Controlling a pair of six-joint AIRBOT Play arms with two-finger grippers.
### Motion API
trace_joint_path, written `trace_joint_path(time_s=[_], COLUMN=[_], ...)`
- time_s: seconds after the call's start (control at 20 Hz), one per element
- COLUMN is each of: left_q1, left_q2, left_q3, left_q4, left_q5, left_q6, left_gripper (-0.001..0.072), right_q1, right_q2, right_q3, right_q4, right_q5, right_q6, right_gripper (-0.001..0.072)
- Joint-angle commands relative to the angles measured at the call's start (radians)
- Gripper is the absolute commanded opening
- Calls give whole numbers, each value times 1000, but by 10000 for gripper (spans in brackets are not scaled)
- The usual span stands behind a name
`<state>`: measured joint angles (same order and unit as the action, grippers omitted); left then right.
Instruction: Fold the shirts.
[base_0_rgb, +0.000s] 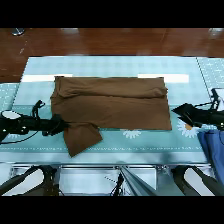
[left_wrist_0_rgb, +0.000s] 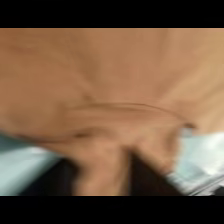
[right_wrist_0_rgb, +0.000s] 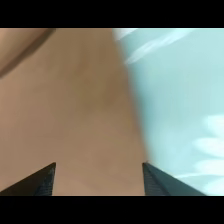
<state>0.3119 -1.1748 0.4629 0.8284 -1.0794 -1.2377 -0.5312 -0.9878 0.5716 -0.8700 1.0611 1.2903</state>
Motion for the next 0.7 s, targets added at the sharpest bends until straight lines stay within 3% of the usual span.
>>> trace_joint_path(time_s=[0.0, 0.05, 0.15, 0.5, 0.65], left_q1=[-30, -30, -30, -30, -34], left_q2=[-4, -4, -4, -4, -4], left_q3=[9, 17, 26, 26, 26], left_q4=[-25, -25, -25, -26, -25], left_q5=[6, 6, 6, 2, 3], left_q6=[4, 4, 3, 3, 5], left_gripper=[19, 19, 19, 19, 19], right_q1=[-89, -87, -63, 80, 80], right_q2=[2, 2, 2, -116, -167], right_q3=[-2, -26, -77, -95, -81], right_q4=[-209, -257, -182, -95, 46], right_q5=[65, 112, 176, 49, -6], right_q6=[130, 153, 118, 103, 42], right_gripper=[620, 620, 620, 620, 619])
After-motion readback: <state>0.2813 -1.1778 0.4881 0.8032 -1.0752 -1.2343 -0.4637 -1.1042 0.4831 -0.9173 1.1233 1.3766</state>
